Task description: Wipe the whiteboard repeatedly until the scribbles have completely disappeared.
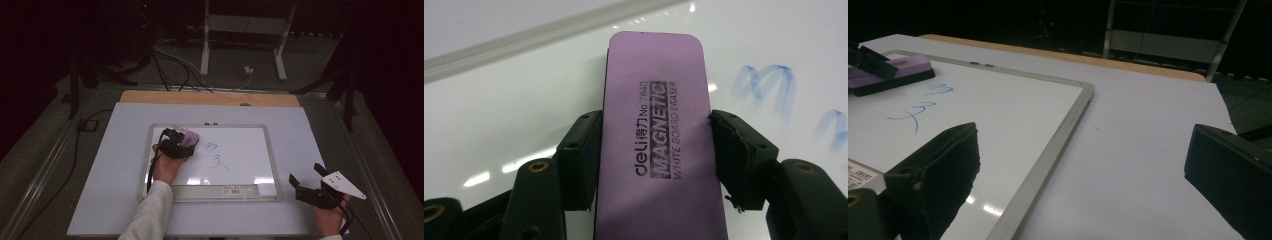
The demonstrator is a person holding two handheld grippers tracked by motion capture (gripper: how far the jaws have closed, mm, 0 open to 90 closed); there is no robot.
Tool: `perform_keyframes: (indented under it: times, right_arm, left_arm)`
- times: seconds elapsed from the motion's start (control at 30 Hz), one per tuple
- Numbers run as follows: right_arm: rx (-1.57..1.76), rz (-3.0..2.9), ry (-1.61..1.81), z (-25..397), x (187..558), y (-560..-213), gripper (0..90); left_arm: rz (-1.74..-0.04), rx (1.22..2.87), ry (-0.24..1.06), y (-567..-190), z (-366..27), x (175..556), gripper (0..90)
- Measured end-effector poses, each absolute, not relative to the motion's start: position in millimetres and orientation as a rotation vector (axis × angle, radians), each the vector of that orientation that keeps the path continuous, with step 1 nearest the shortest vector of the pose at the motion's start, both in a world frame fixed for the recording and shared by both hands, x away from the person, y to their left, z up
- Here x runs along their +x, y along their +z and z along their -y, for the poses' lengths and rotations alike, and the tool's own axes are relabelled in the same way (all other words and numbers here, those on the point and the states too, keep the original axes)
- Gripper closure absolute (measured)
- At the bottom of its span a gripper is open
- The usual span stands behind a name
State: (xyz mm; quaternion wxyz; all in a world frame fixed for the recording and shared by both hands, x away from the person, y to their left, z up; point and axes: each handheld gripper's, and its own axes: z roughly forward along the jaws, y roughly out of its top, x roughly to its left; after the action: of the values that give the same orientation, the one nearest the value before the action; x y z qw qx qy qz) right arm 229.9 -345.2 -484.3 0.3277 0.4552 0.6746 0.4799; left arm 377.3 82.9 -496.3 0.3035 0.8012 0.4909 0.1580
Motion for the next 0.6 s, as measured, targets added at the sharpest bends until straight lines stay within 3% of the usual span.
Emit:
perform_keyframes:
  times: [0.4,0.6]
  right_arm:
    - [1.187,-1.769,1.260,343.7,229.4,-483.9,1.8]
    - [1.191,-1.764,1.261,345.1,228.8,-483.4,1.8]
  left_arm:
    - [-0.961,2.246,0.311,-496.6,-5.5,325.4,42.0]
    - [-0.997,2.246,0.364,-496.3,-10.9,334.8,42.1]
